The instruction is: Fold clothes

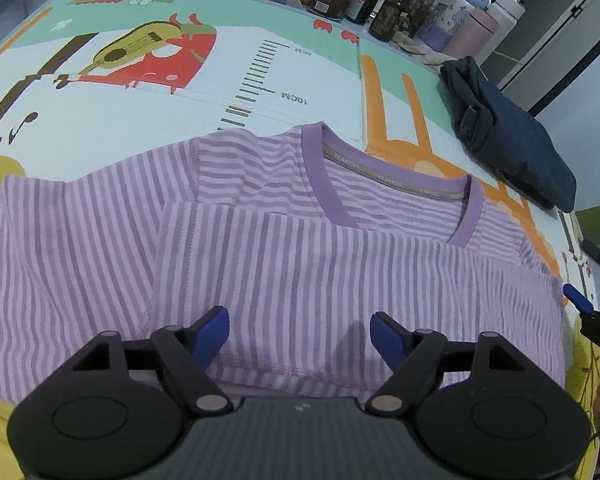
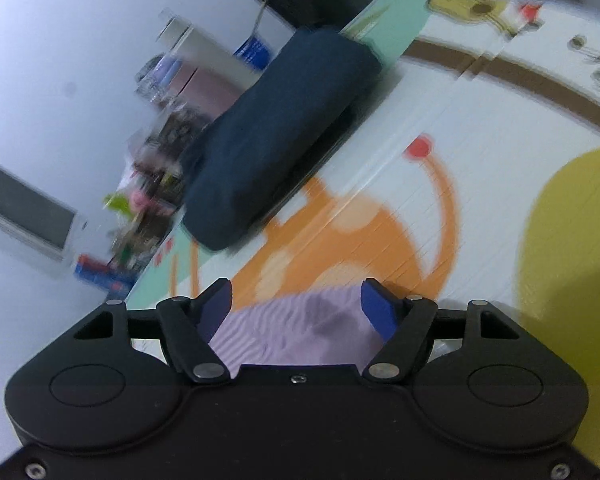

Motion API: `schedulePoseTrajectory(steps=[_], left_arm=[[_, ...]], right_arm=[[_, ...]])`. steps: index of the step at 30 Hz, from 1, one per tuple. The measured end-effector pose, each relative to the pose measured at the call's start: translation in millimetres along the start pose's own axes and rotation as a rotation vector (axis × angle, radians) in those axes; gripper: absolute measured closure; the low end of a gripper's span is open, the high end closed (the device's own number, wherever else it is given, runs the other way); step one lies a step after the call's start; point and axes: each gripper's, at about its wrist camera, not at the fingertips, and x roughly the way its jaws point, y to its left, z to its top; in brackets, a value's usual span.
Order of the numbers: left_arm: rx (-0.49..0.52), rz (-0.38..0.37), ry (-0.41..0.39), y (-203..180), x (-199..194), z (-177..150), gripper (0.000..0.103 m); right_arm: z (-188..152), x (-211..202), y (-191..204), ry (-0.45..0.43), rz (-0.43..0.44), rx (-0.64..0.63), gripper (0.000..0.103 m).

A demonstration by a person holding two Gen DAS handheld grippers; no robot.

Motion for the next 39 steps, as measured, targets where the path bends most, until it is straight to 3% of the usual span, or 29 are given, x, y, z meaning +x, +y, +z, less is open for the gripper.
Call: schedulePoseTrajectory(steps=[3,7,12,16,20,22,25,30,35,39], left_arm=[[0.008,0.007,0.0,-2,1,0,0.02],[0.024,0.019,0.002,-6,2,-1,0.019],[0.03,0.013,0.001,-5,2,-1,0.019],[0.017,-0.009,-0.001,-1,1,-1,0.018],[0.013,-0.02,-0.005,0,1,-2,0.018],[0.018,-0.018,-0.007,-1,1,-2,0.017],[0.026,-0.012,-0.006,-3,2,-2,0.015],[0.039,0.002,-0.003,-7,3,-3,0.014],[0.043,-0.001,-0.006,-6,3,-3,0.014],[0.04,-0.004,-0.013,-5,3,-4,0.014]], right_arm=[[-13,6,14,0.087,0.172,0.022,0.025],[-52,38,43,0.251,0.324,0.013,0.021],[-66,60,34,0.278,0.293,0.051,0.027],[-44,38,10,0.195,0.21,0.044,0.03],[-17,-6,-15,0.071,0.087,0.063,0.026],[-18,-19,-14,0.084,0.13,0.054,0.019],[-29,-29,-7,0.158,0.233,0.043,0.018],[-58,-22,-12,0.25,0.255,0.08,0.018],[-59,-32,-37,0.215,0.243,0.124,0.025],[-48,-48,-35,0.153,0.209,0.107,0.02]])
